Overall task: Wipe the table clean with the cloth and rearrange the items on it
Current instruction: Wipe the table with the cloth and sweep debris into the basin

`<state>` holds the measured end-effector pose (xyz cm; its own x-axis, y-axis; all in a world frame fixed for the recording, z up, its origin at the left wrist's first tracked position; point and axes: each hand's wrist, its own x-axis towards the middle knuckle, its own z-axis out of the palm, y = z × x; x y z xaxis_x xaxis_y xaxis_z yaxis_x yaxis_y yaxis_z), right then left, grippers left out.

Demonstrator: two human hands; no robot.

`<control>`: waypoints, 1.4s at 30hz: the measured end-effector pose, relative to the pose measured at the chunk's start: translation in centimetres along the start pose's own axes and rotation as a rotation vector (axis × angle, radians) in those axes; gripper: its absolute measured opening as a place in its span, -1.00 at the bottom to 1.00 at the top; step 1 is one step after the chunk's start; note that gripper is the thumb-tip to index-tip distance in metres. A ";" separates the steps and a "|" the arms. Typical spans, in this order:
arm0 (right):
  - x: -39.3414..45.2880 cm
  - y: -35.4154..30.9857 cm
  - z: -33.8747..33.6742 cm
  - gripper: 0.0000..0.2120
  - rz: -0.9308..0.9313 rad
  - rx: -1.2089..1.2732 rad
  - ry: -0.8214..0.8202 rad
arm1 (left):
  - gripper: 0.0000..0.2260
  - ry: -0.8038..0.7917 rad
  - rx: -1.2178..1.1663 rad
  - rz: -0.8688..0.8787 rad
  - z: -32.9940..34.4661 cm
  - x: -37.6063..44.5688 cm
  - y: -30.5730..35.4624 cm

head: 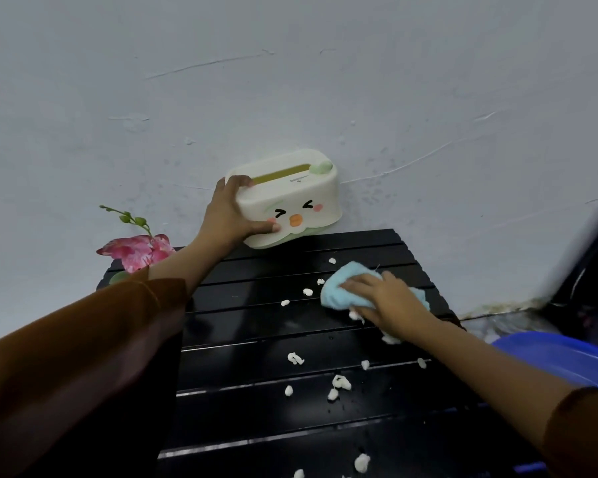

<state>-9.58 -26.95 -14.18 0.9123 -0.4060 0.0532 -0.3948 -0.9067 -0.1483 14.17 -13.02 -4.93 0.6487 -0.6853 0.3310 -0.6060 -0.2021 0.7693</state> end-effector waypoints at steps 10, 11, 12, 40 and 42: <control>4.7 7.1 -1.8 -0.65 0.296 0.206 0.250 | -0.33 -0.046 -0.013 0.032 -1.5 0.3 0.1; 5.8 7.7 -1.2 -0.65 0.354 0.172 0.239 | -0.32 -0.054 -0.011 0.043 -1.5 0.3 0.0; 6.9 7.8 -0.5 -0.66 0.391 0.145 0.242 | -0.32 -0.063 -0.003 0.053 -1.6 0.3 -0.1; 11.7 1.2 0.4 -0.70 0.260 0.215 0.182 | -0.36 -0.044 0.009 0.083 -3.7 1.7 -0.7; 13.9 -0.9 1.5 -0.69 0.265 0.088 0.172 | -0.35 -0.053 0.021 0.097 -3.5 1.7 -0.8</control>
<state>3.57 -31.62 -14.80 0.7442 -0.6469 0.1662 -0.5987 -0.7564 -0.2636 17.39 -11.60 -3.01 0.5616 -0.7385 0.3731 -0.6744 -0.1474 0.7235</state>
